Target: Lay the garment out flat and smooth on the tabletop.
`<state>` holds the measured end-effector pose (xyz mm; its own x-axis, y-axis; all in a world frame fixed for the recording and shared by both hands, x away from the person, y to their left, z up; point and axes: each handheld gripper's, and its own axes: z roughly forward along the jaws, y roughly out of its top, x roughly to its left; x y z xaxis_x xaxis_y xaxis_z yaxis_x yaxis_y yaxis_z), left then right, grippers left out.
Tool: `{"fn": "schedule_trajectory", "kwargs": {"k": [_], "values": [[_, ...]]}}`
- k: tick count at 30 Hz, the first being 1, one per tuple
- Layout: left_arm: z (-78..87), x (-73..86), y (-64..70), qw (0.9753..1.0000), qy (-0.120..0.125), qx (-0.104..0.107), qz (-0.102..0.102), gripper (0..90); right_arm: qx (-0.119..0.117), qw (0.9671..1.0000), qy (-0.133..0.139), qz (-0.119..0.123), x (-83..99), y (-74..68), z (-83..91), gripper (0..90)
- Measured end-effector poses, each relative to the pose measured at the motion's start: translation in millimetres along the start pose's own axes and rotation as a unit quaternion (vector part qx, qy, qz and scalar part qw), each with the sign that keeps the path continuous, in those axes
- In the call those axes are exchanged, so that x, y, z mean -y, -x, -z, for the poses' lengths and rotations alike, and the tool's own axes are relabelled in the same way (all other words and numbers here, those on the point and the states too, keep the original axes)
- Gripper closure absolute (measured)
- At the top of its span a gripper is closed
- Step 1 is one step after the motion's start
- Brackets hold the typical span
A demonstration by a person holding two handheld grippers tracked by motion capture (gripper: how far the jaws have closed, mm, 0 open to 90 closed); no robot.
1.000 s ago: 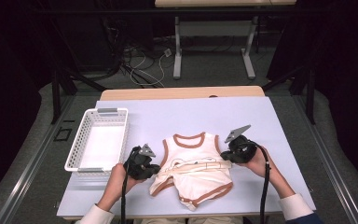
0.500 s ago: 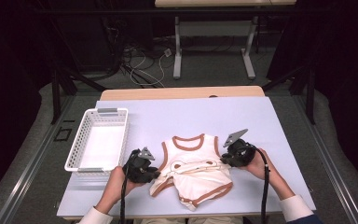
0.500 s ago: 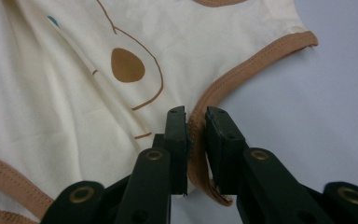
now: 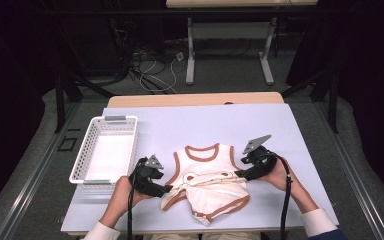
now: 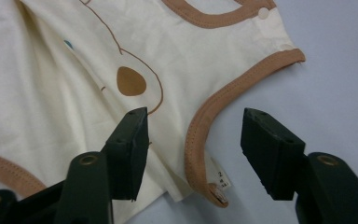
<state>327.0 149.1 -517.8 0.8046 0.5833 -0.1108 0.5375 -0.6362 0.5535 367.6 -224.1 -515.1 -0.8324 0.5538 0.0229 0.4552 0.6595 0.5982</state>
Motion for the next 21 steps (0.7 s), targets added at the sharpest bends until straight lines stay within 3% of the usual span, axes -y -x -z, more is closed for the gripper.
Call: {"fn": "schedule_trajectory", "kwargs": {"k": [6, 14, 17, 21], "values": [[0.9, -0.8, -4.0, 1.0000, 0.000, -0.002, 0.002, 28.9, -0.007, 0.9999, 0.002, 0.007, -2.5, 0.1, 2.6, 29.2], [0.3, -10.5, -7.6, 0.9999, 0.002, -0.006, -0.013, 14.9, -0.013, 0.9996, 0.021, 0.012, -9.7, 5.5, 4.9, 21.8], [-0.3, -15.7, -10.0, 0.9999, 0.002, -0.001, -0.014, 6.9, -0.022, 0.9994, 0.017, 0.020, -13.2, 7.1, 2.3, 15.5], [-2.0, -23.2, -15.3, 0.9998, -0.006, -0.011, -0.018, 1.1, -0.021, 0.9994, 0.014, 0.026, -19.1, 9.9, -1.6, 5.1]]}}
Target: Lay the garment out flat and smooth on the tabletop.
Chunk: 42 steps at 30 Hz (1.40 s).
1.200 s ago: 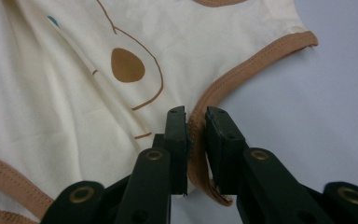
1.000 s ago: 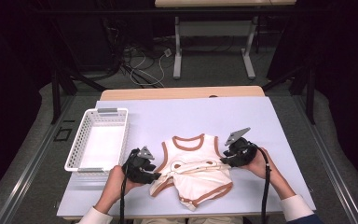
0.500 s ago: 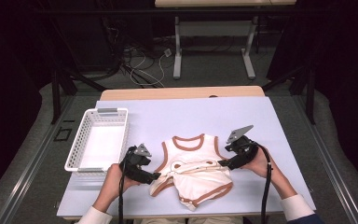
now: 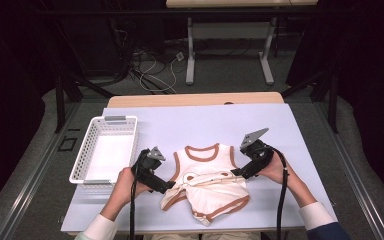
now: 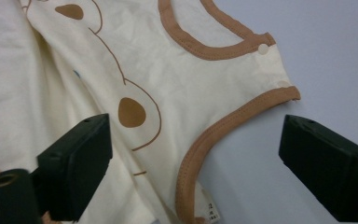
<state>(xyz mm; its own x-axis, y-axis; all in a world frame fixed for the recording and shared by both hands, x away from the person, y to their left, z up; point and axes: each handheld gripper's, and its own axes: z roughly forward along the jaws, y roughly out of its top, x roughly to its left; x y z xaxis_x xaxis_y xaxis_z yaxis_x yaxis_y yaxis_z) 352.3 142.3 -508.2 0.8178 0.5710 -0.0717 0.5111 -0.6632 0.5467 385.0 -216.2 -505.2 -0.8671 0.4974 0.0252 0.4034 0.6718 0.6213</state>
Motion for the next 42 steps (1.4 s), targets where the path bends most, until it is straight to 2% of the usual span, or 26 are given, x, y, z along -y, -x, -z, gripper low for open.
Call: {"fn": "schedule_trajectory", "kwargs": {"k": [3, 4, 6, 9, 10, 11, 18, 19, 21, 23, 27, 30, 33, 34, 36, 42], "values": [[-1.3, -4.7, -5.2, 1.0000, 0.002, -0.002, -0.001, 0.1, 0.004, 0.9999, -0.010, 0.004, -5.6, 3.1, -1.9, 0.0], [-1.5, -5.5, -5.9, 1.0000, 0.003, -0.002, 0.002, 0.0, 0.004, 1.0000, -0.004, 0.006, -7.2, 4.9, -2.3, 0.0], [-2.8, -7.8, -9.6, 1.0000, 0.004, -0.006, -0.001, 0.0, 0.002, 1.0000, -0.006, 0.001, -9.7, 7.0, -2.4, 0.0], [-5.0, -10.3, -12.2, 1.0000, 0.007, -0.005, 0.004, 0.0, 0.002, 0.9999, -0.007, 0.007, -12.4, 11.0, -3.4, 0.0], [-5.3, -11.3, -13.2, 1.0000, 0.007, -0.007, 0.000, 0.0, 0.006, 1.0000, -0.003, 0.006, -13.0, 11.6, -4.0, 0.0], [-6.1, -12.2, -13.7, 0.9999, 0.007, -0.008, 0.001, 0.0, 0.001, 1.0000, -0.007, 0.007, -13.8, 13.2, -4.0, 0.0], [-8.6, -21.6, -19.4, 0.9997, 0.014, -0.019, 0.000, 0.0, 0.009, 1.0000, -0.004, -0.001, -18.1, 22.1, -8.0, 0.0], [-9.4, -23.2, -20.3, 0.9998, 0.015, -0.016, 0.000, 0.0, 0.013, 0.9999, -0.002, 0.005, -18.8, 24.1, -9.2, 0.0], [-12.0, -26.5, -21.4, 0.9997, 0.018, -0.018, 0.003, 0.0, 0.009, 0.9999, -0.006, -0.001, -20.3, 26.3, -11.4, 0.0], [-14.9, -30.4, -22.4, 0.9996, 0.016, -0.020, 0.005, 0.0, 0.011, 0.9999, 0.000, 0.003, -22.4, 28.8, -14.1, 0.0], [-21.7, -37.6, -22.9, 0.9994, 0.017, -0.030, 0.002, 0.0, 0.010, 0.9999, -0.007, 0.004, -27.2, 31.8, -19.4, 0.0], [-27.2, -42.8, -24.1, 0.9995, 0.012, -0.029, 0.003, 0.0, 0.012, 0.9999, -0.003, 0.007, -29.8, 34.1, -24.8, 0.0], [-32.2, -48.0, -25.8, 0.9993, 0.009, -0.037, 0.006, 0.5, 0.017, 0.9998, -0.009, 0.004, -32.0, 35.0, -28.7, 3.6], [-33.9, -49.7, -26.4, 0.9993, 0.008, -0.036, 0.009, 1.1, 0.017, 0.9997, -0.012, 0.009, -32.8, 36.3, -29.9, 5.3], [-38.3, -52.8, -28.0, 0.9990, 0.002, -0.045, 0.006, 3.3, 0.017, 0.9997, -0.015, 0.009, -34.0, 37.1, -32.0, 15.0], [-50.0, -58.0, -36.0, 0.9987, -0.004, -0.050, 0.012, 9.6, 0.029, 0.9993, -0.018, 0.013, -37.4, 41.2, -37.5, 21.6]]}}
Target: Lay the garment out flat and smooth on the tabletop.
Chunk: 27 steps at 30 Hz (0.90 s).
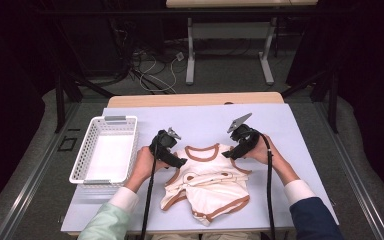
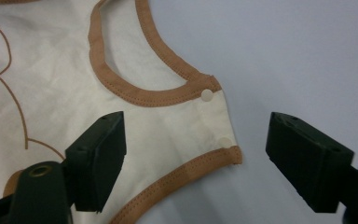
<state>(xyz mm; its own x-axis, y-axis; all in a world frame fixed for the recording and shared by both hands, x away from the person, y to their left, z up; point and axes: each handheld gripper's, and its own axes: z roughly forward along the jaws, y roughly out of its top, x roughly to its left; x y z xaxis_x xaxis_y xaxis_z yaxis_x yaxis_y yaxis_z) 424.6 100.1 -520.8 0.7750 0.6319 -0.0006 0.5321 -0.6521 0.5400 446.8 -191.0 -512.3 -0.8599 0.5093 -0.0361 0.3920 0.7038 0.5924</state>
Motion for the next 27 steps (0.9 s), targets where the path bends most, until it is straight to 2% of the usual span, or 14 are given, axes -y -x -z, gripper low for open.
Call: {"fn": "schedule_trajectory", "kwargs": {"k": [4, 6, 7, 12, 13, 16, 20, 21, 23, 25, 27], "values": [[-4.9, -2.6, -3.6, 1.0000, -0.002, -0.001, 0.001, 15.3, 0.005, 1.0000, -0.006, 0.002, -1.4, 2.9, -5.6, 27.2], [-8.4, -3.2, -4.5, 0.9999, -0.011, -0.004, -0.004, 16.0, 0.003, 0.9999, -0.009, -0.006, -1.8, 2.8, -8.3, 31.2], [-10.1, -3.2, -4.8, 0.9999, -0.014, -0.003, -0.004, 16.8, 0.006, 0.9999, -0.010, 0.004, -2.3, 4.8, -10.2, 33.9], [-16.9, -3.8, -6.3, 0.9994, -0.031, -0.016, -0.008, 22.1, 0.009, 0.9997, -0.023, -0.001, -2.0, 7.3, -19.9, 44.9], [-18.2, -3.7, -6.5, 0.9994, -0.029, -0.017, -0.005, 24.0, 0.010, 0.9995, -0.031, -0.004, -2.4, 7.2, -20.5, 45.6], [-20.2, -2.8, -8.7, 0.9994, -0.030, -0.021, 0.000, 31.8, 0.013, 0.9995, -0.027, -0.007, -2.1, 8.1, -23.8, 48.1], [-22.7, -1.6, -12.1, 0.9994, -0.026, -0.023, 0.005, 35.5, 0.014, 0.9995, -0.028, -0.007, -0.6, 11.0, -26.5, 47.8], [-23.2, -1.4, -12.4, 0.9994, -0.023, -0.025, 0.006, 36.2, 0.012, 0.9993, -0.029, -0.021, -0.1, 10.2, -26.3, 48.3], [-23.3, -2.1, -14.6, 0.9996, -0.021, -0.016, 0.012, 37.3, 0.012, 0.9995, -0.024, -0.014, 0.6, 12.2, -26.4, 48.3], [-24.0, -3.0, -16.5, 0.9997, -0.016, -0.014, 0.014, 38.6, 0.010, 0.9992, -0.032, -0.023, 1.1, 12.0, -26.2, 48.1], [-25.3, -4.1, -17.3, 0.9996, -0.019, -0.012, 0.014, 40.9, 0.008, 0.9993, -0.031, -0.021, 1.8, 13.5, -27.2, 48.1]]}}
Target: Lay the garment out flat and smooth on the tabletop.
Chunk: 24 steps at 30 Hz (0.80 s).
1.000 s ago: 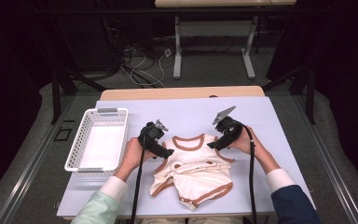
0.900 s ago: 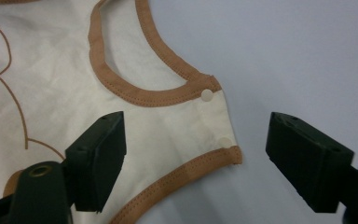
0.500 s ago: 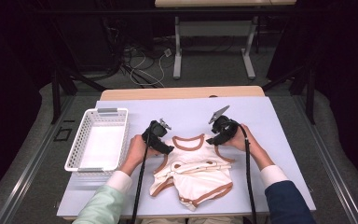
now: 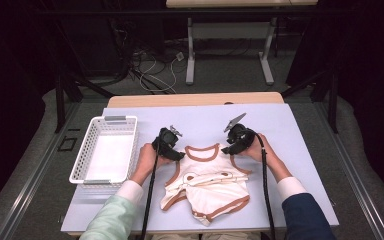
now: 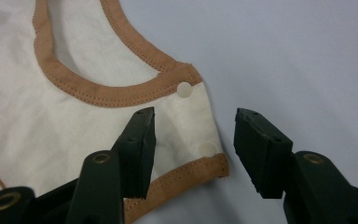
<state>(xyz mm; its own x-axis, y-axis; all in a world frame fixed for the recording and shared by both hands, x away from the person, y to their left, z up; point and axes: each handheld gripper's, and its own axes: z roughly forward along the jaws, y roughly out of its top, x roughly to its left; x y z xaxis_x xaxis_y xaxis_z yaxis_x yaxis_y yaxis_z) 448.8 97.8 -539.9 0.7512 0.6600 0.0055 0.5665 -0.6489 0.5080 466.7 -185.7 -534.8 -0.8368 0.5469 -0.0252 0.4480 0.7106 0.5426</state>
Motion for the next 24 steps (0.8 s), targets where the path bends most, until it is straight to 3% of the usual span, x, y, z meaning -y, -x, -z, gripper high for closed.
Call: {"fn": "schedule_trajectory", "kwargs": {"k": [8, 14, 24], "values": [[-2.0, 2.3, -0.5, 0.9997, 0.000, 0.023, 0.010, 46.0, 0.002, 0.9999, -0.003, -0.013, 2.6, 1.2, -5.0, 46.4], [0.0, 3.8, 2.8, 0.9994, -0.007, 0.033, 0.001, 49.0, -0.007, 0.9998, -0.001, -0.019, 3.7, 2.4, -7.6, 47.9], [2.5, 5.4, 5.2, 0.9993, -0.008, 0.035, 0.008, 63.9, -0.010, 0.9997, -0.012, -0.021, 2.4, -1.2, -6.4, 58.6]]}}
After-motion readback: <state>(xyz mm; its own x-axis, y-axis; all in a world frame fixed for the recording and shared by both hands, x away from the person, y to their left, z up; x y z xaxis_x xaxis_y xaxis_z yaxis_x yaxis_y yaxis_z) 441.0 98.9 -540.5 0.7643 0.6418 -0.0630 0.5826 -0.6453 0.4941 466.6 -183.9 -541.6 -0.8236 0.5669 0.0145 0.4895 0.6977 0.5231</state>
